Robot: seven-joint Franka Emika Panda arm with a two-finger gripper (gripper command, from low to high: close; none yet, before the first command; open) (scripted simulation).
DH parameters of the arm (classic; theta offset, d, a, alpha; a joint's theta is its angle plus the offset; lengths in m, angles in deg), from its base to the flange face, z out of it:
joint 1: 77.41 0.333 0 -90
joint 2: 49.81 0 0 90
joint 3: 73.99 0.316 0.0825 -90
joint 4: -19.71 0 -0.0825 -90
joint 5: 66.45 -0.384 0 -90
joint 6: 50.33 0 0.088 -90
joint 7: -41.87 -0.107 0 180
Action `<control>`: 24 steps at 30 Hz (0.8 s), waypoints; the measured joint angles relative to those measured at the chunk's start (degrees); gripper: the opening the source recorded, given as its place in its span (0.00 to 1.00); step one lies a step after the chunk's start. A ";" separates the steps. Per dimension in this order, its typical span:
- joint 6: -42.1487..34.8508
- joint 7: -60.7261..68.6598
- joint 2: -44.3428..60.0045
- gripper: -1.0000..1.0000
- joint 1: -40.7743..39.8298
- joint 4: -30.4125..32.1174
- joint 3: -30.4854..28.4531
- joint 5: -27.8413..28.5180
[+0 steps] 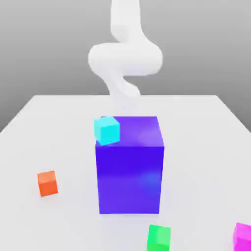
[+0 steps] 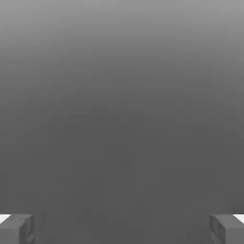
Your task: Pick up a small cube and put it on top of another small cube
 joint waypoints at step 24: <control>12.78 28.34 50.27 0.50 16.03 -4.40 6.35 2.36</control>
